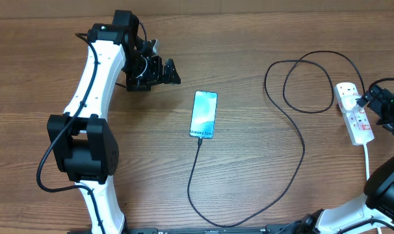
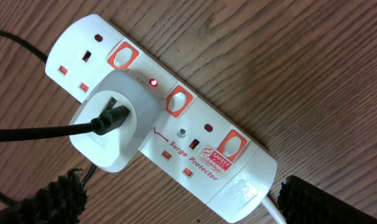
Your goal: Plug charger to phone and switch on socket
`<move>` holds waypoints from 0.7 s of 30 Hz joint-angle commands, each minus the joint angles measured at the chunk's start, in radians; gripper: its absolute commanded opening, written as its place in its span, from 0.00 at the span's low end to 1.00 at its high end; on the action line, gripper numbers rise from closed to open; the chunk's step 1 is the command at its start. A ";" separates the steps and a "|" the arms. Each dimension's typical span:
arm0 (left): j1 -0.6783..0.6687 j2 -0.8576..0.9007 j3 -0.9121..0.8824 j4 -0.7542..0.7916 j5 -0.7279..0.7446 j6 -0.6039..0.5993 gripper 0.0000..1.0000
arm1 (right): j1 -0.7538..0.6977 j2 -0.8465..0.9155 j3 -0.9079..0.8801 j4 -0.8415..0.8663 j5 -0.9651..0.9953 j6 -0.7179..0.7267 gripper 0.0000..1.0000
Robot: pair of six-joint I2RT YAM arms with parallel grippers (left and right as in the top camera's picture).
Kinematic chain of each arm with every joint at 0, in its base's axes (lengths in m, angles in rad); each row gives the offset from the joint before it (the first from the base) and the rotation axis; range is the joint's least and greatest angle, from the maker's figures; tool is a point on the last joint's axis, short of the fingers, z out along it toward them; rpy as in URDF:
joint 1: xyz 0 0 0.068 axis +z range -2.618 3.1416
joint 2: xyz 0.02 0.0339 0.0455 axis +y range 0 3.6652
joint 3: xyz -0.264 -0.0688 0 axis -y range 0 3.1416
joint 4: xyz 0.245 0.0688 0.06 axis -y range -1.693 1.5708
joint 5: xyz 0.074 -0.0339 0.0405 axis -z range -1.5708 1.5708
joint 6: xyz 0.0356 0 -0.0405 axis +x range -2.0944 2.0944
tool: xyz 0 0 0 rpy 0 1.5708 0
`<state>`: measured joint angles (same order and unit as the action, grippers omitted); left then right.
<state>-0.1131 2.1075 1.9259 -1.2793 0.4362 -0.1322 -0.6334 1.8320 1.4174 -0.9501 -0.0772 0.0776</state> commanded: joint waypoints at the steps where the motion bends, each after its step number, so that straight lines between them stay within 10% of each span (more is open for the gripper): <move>1: 0.002 -0.028 0.008 0.001 -0.003 -0.006 1.00 | -0.002 -0.007 -0.005 0.006 0.009 -0.004 1.00; 21: -0.004 -0.023 0.008 0.005 -0.043 -0.005 0.99 | -0.002 -0.007 -0.005 0.005 0.009 -0.004 1.00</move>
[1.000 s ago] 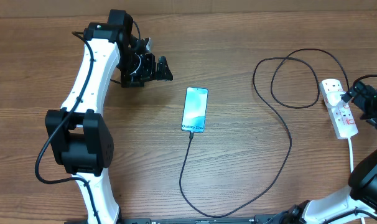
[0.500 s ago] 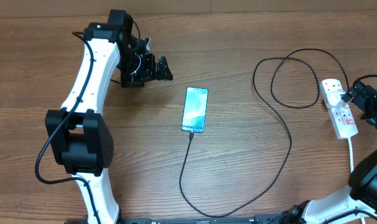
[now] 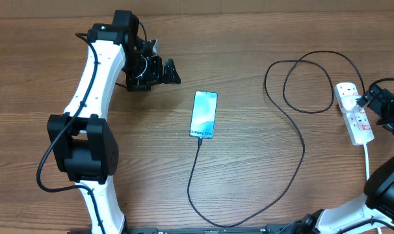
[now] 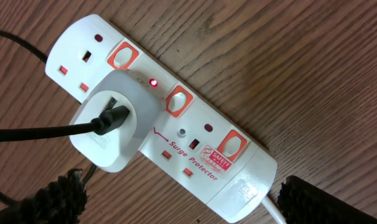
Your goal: Plug charger to phone and switch on socket
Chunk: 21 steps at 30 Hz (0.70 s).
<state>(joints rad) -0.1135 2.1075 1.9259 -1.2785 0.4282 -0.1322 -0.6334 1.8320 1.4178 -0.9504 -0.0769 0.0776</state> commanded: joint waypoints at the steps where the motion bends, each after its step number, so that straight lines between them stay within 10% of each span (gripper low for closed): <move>1: -0.005 -0.034 0.008 0.003 -0.055 -0.005 1.00 | -0.002 -0.007 -0.005 0.006 0.009 -0.004 1.00; 21: -0.039 -0.546 0.008 0.003 -0.156 -0.005 1.00 | -0.002 -0.007 -0.005 0.006 0.009 -0.004 1.00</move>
<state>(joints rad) -0.1501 1.5997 1.9251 -1.2755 0.2871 -0.1322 -0.6334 1.8320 1.4178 -0.9501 -0.0734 0.0776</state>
